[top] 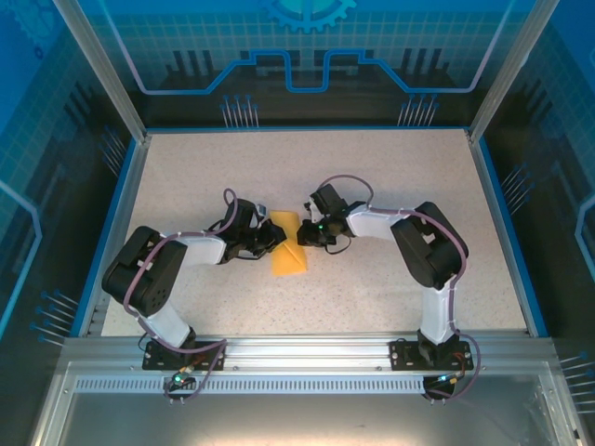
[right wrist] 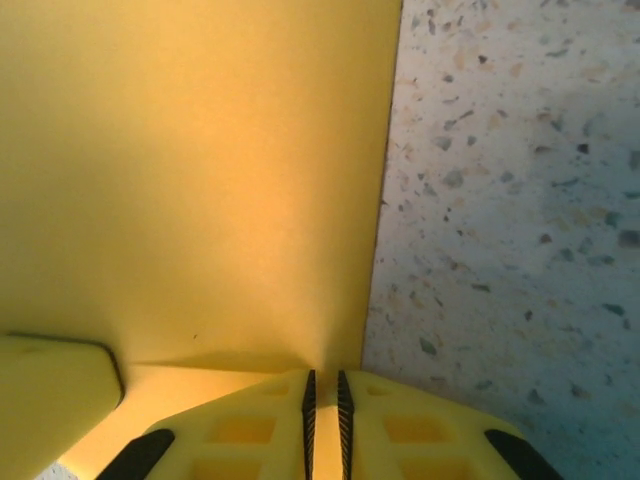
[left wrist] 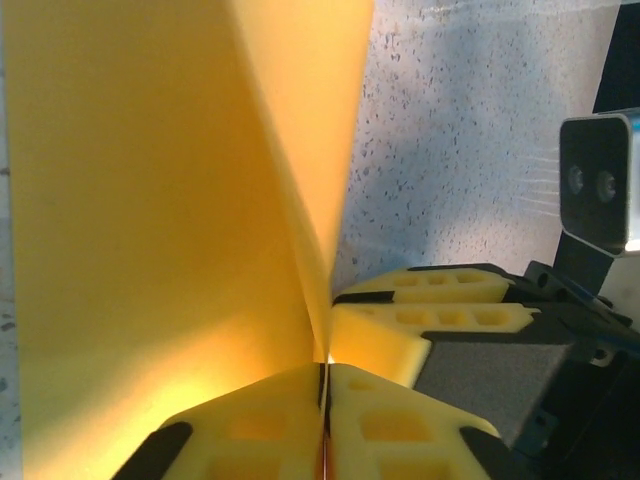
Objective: Fold a paper plane with a square sheet of paper (pick it up from the middle)
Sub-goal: Turn over the paper at the center of the table.
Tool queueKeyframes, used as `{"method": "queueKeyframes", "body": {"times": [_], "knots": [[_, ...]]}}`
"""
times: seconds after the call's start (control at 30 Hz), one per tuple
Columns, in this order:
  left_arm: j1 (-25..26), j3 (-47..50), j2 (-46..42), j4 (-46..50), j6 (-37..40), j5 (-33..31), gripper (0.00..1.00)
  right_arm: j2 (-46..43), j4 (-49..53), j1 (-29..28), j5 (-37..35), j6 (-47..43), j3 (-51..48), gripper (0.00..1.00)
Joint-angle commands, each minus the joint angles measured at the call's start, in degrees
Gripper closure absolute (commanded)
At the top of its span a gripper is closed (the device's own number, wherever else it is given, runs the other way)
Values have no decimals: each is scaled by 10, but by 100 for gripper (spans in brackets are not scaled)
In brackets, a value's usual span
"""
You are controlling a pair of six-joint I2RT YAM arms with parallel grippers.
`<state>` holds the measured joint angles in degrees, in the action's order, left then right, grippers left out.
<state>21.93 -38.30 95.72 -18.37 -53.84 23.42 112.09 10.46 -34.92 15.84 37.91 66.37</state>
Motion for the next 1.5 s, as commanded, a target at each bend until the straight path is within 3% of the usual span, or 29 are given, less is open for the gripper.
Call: {"method": "queueKeyframes", "body": {"times": [0.0,0.13,0.23,0.47,0.63,0.97,1.07,1.2,1.47], "knots": [[5,7,-5,3,20,1,93,-61,-2,17,-1,6,-19,77],[4,-9,-49,72,62,-22,96,-143,3,33,-46,3,-51,57],[5,-38,-96,176,112,-57,96,-203,20,45,-96,-8,-71,44],[5,-181,-159,470,239,-196,96,-301,29,82,-179,-28,-132,17],[11,-266,-152,568,296,-298,95,-347,22,94,-205,-27,-167,6],[81,-377,-1,663,307,-568,95,-373,47,110,-245,11,-198,4],[98,-410,55,679,309,-619,95,-370,62,115,-255,22,-195,4],[124,-449,121,689,315,-647,95,-371,74,120,-264,33,-196,4],[190,-521,235,693,294,-612,93,-375,92,131,-275,45,-200,4]]}}
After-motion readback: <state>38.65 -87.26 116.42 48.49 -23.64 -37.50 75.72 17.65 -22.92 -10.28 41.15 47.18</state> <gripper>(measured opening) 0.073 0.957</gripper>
